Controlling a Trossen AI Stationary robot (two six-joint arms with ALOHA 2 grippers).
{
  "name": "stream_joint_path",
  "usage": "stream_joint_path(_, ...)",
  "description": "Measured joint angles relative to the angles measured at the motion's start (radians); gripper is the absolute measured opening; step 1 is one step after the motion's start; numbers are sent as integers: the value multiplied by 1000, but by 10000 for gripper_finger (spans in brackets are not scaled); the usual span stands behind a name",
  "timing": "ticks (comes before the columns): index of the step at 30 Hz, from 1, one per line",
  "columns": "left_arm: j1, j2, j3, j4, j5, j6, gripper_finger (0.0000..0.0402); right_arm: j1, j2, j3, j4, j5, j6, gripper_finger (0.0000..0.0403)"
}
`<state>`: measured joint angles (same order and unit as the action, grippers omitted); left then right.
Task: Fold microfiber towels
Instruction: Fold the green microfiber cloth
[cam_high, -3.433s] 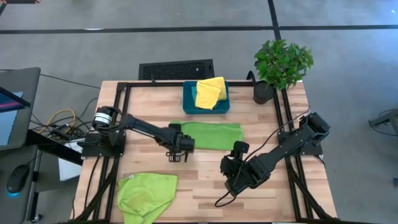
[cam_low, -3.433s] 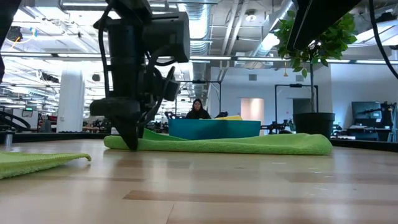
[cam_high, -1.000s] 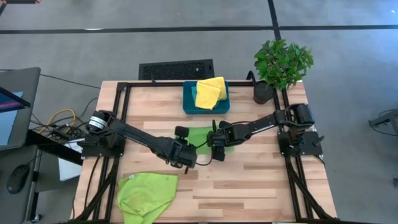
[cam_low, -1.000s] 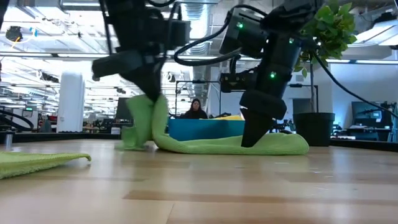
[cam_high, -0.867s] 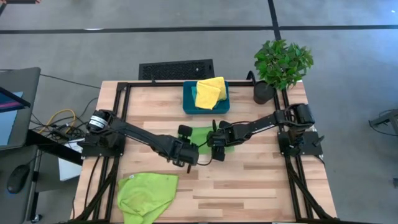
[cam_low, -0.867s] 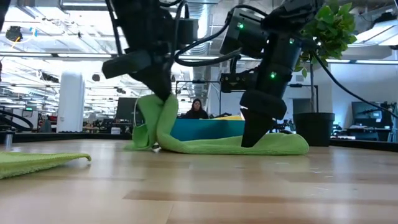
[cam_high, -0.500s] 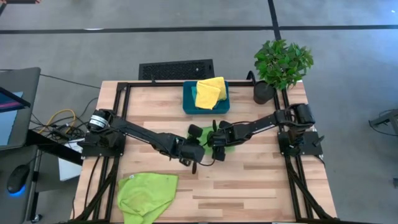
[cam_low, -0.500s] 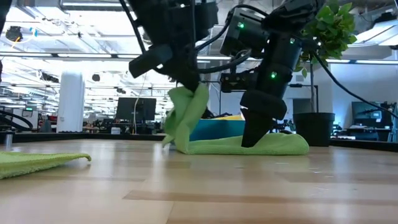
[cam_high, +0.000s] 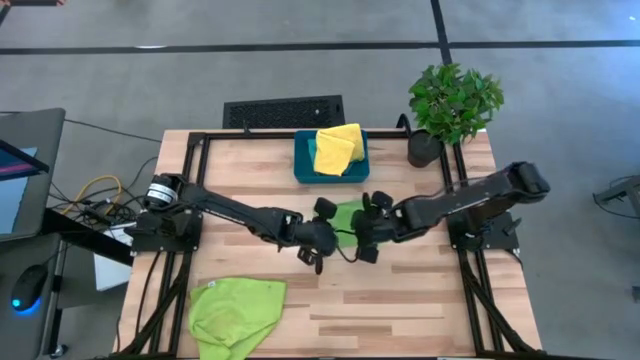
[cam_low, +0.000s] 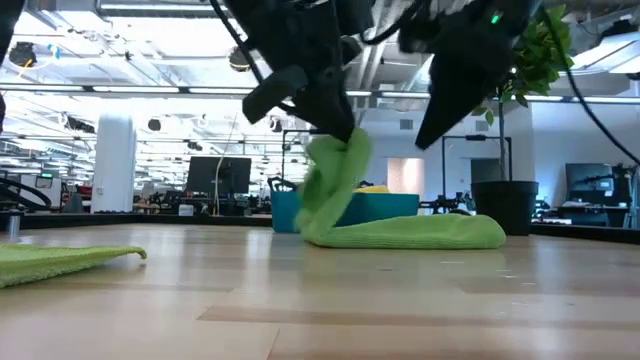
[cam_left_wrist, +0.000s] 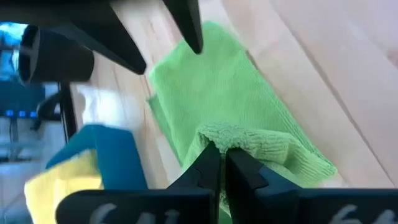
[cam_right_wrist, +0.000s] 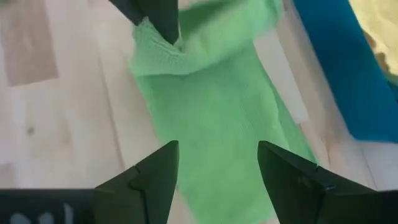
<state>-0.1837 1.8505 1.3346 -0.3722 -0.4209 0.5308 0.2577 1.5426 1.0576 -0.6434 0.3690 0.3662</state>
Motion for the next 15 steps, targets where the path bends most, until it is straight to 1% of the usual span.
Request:
stream_joint_path(3,14,1,0,58,35,47,0,38,-52,0,-42,3,43,244)
stream_joint_path(9,52,45,1,180,59,90,0,127,-115,1,-75,0,80,244)
stream_joint_path(12,63,93,-1,216,35,118,0,169,-131,2,-73,0,85,244)
stream_joint_path(15,69,121,-1,285,32,152,0,204,-138,1,-75,5,110,244)
